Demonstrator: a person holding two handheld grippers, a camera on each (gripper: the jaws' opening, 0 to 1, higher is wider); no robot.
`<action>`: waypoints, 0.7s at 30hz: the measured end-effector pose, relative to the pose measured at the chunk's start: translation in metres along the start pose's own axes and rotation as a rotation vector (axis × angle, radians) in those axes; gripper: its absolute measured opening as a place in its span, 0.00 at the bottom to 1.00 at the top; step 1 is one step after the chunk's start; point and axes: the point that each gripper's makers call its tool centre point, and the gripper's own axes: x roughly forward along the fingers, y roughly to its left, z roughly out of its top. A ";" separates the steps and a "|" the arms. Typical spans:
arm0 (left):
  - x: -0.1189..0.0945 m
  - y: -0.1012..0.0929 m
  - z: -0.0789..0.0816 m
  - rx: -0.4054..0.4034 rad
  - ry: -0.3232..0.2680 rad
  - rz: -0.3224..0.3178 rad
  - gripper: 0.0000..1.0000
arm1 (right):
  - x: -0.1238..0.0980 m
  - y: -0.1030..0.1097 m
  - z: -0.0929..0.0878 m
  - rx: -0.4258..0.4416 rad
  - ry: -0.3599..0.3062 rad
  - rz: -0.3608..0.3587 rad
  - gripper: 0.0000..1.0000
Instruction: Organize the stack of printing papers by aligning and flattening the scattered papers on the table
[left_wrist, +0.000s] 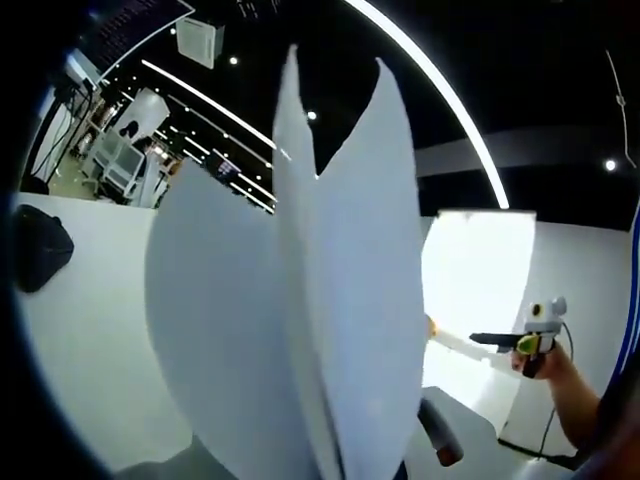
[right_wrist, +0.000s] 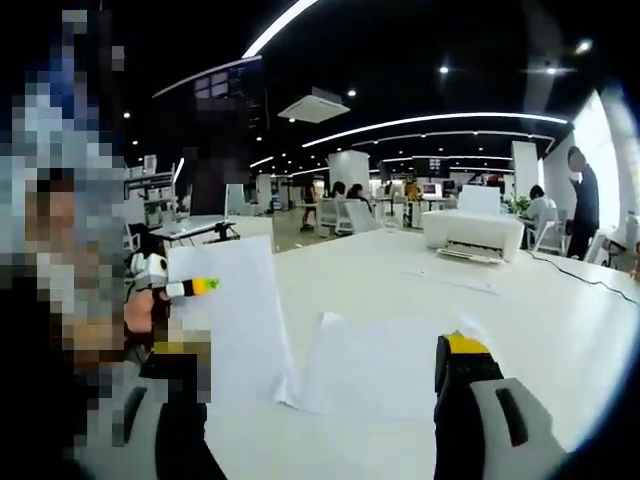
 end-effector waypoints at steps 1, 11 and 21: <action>0.000 0.000 0.000 0.002 0.002 0.000 0.06 | 0.000 0.000 -0.003 0.003 0.007 0.003 0.90; 0.000 -0.001 -0.001 0.002 0.001 0.001 0.06 | -0.001 0.001 -0.019 0.017 0.041 0.003 0.90; 0.000 -0.003 -0.002 0.000 0.004 0.001 0.06 | 0.001 -0.012 -0.029 0.036 0.055 -0.030 0.90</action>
